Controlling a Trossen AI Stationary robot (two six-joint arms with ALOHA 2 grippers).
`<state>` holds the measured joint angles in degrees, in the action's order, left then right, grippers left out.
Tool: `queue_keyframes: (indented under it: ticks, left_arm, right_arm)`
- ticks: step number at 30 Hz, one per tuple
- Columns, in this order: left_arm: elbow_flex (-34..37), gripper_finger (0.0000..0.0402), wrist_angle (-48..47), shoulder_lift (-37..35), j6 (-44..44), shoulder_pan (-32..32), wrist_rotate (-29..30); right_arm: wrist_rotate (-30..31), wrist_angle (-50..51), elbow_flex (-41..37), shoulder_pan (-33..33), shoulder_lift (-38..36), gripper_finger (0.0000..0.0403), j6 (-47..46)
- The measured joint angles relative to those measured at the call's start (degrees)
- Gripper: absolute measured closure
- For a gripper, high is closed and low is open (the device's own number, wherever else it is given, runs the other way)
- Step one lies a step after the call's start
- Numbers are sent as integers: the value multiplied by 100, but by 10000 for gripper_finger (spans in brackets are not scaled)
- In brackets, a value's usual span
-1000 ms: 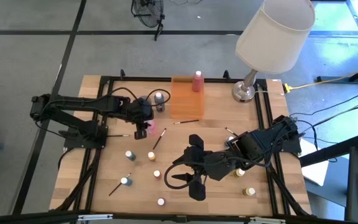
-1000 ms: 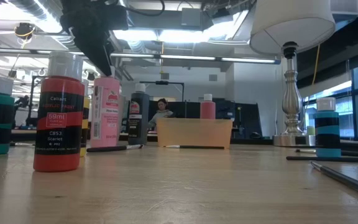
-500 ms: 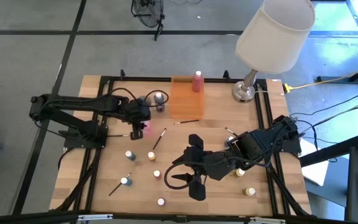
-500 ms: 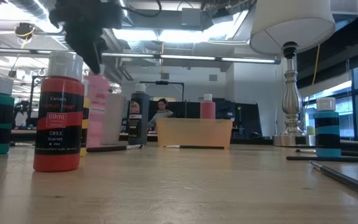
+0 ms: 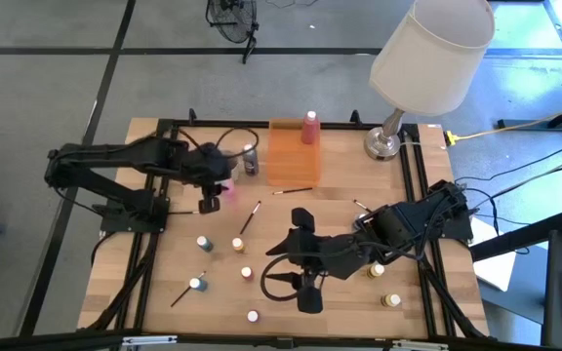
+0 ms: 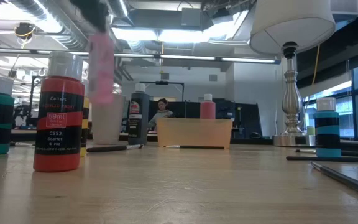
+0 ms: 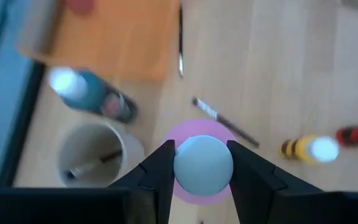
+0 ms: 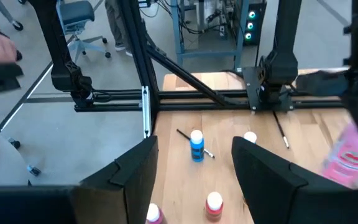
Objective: Pick & Place Paint Supplies
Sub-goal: Put the pink paint bottle into the orange bin
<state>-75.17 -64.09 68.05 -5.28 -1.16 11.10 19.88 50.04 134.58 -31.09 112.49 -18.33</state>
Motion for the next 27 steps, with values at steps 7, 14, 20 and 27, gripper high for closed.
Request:
queue_keyframes:
  ticks: [7, 14, 20, 27]
  left_arm:
    - [-953, 283, -80, -3, 6, 117, 1060]
    - [-1432, 283, 221, 77, 427, -203, 1510]
    - [-1958, 283, 482, 543, 926, -664, 1483]
    - [-2840, 283, 476, 1407, 1069, -1362, 1021]
  right_arm:
    - [0, 11, 0, 0, -36, 198, 205]
    - [1, 161, 0, -24, -162, 219, 443]
    - [0, 423, 2, -82, -335, 230, 534]
    - [-68, 932, 2, -206, -377, 231, 498]
